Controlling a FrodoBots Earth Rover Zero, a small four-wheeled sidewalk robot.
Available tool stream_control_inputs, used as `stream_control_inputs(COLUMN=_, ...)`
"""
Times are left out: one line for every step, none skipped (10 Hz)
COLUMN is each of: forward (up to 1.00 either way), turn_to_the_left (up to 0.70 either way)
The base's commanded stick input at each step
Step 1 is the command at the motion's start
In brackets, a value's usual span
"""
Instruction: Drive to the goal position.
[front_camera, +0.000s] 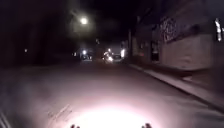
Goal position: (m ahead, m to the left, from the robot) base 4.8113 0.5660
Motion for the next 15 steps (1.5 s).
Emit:
stream_control_inputs(forward=0.85, turn_to_the_left=0.00)
stream_control_inputs(forward=0.85, turn_to_the_left=0.00)
stream_control_inputs(forward=0.85, turn_to_the_left=0.00)
stream_control_inputs(forward=0.85, turn_to_the_left=0.00)
stream_control_inputs(forward=0.85, turn_to_the_left=0.00)
stream_control_inputs(forward=0.85, turn_to_the_left=0.00)
stream_control_inputs(forward=0.85, turn_to_the_left=0.00)
stream_control_inputs(forward=0.85, turn_to_the_left=0.00)
stream_control_inputs(forward=0.85, turn_to_the_left=0.00)
stream_control_inputs(forward=0.85, turn_to_the_left=0.00)
stream_control_inputs(forward=0.85, turn_to_the_left=0.00)
stream_control_inputs(forward=0.85, turn_to_the_left=0.00)
stream_control_inputs(forward=0.85, turn_to_the_left=0.00)
stream_control_inputs(forward=0.85, turn_to_the_left=0.00)
stream_control_inputs(forward=0.85, turn_to_the_left=0.00)
